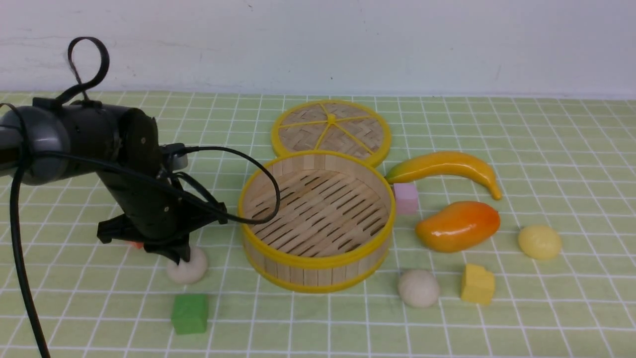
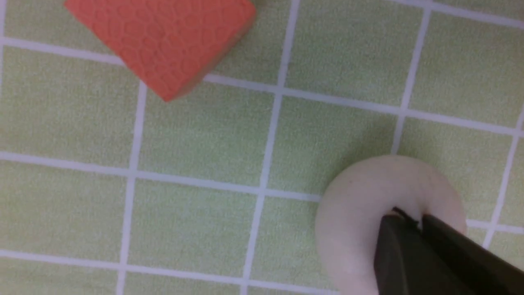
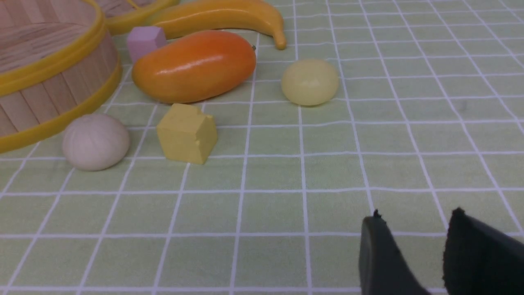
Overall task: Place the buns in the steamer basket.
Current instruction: Use the left arm to grab a steamed stuffed bun, then use the left arm to put the steamed stuffed bun into the steamer
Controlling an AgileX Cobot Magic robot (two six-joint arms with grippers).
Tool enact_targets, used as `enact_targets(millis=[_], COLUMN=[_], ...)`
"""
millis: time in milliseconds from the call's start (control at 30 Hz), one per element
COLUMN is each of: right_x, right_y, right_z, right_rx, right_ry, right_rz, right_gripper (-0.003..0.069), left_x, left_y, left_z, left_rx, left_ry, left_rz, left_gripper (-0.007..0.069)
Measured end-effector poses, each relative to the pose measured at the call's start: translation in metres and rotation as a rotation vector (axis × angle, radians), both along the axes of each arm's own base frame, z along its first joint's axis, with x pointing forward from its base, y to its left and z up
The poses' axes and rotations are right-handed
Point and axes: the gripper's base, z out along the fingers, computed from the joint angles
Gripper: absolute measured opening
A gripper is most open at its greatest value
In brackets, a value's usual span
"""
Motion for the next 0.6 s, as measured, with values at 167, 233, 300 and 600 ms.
enact_targets(millis=[167,233,300,600], right_x=[0.000,0.000,0.000,0.000], right_y=[0.000,0.000,0.000,0.000], right_z=[0.000,0.000,0.000,0.000], right_rx=[0.000,0.000,0.000,0.000], right_ry=[0.000,0.000,0.000,0.000], right_rz=[0.000,0.000,0.000,0.000], right_gripper=[0.0240,0.0240,0.0240,0.0240], left_x=[-0.001,-0.001,-0.002,-0.009], left_y=[0.000,0.000,-0.002,-0.055], left_z=[0.018,0.041,0.062,0.117], left_rx=[0.004,-0.006,-0.030,-0.126], left_ry=[-0.018,-0.071,-0.118,-0.252], left_rz=[-0.026,-0.041,-0.047,-0.211], left_gripper=[-0.0013,-0.0013,-0.0013,-0.0013])
